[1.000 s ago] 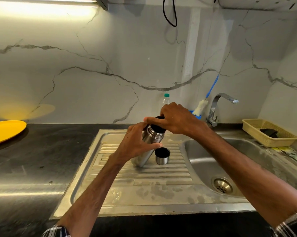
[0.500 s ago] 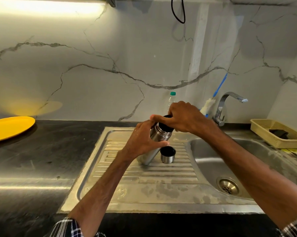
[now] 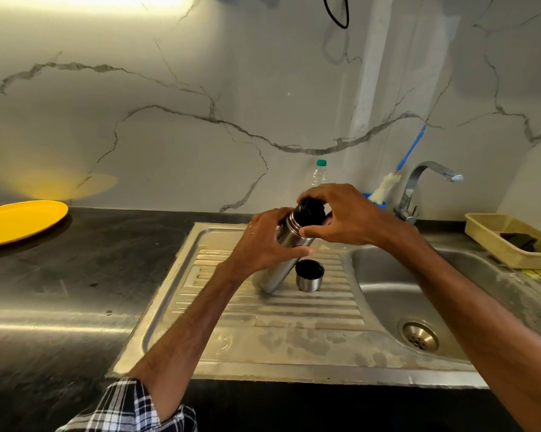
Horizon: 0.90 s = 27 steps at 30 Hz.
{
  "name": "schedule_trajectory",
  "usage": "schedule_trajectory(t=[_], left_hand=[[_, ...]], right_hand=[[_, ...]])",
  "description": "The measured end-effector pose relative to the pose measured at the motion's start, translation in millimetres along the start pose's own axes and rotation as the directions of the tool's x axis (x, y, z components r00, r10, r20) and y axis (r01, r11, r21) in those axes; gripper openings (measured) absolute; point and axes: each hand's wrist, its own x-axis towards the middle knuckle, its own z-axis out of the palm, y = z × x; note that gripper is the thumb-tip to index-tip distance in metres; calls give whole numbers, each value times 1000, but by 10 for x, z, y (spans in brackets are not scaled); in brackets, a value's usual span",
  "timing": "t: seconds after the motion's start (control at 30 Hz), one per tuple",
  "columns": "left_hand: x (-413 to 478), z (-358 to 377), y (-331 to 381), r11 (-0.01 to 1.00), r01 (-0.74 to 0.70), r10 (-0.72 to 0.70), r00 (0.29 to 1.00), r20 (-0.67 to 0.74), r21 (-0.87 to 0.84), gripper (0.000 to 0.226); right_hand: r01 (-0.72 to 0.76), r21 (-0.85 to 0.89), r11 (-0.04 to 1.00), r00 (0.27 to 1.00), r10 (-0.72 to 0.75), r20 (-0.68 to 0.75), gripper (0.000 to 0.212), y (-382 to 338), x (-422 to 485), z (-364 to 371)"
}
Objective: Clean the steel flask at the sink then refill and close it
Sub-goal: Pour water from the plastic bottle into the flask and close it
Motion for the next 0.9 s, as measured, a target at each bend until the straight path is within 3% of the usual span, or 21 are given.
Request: schedule_trajectory(t=[0.1,0.33,0.4,0.57,0.77,0.9], left_hand=[[-3,5,10,999,-38,38,999,-19,-16,85],[11,-7,-8,997,-62,59,996,-73,-42,62],[18,-28,-15,997,-67,65,997,-47,-39,61],[36,-88,-52,997,-69,69,998,3,-34,79],[46,26,-68,999,-28,26,997,-76,-30,82],[22,138,9,1000,-29,29,990,-138,4,70]], right_hand=[[-9,62,998,1000,11,-29,48,56,30,43],[-267,-25,963,941,255,-222,52,-119,74,242],[-236,-43,971,957,225,-182,54,-137,66,201],[-20,131,991,1000,18,14,51,-68,29,-11],[-28,168,985,986,56,-160,37,-91,8,92],[-216,138,967,920,248,-302,44,-136,8,220]])
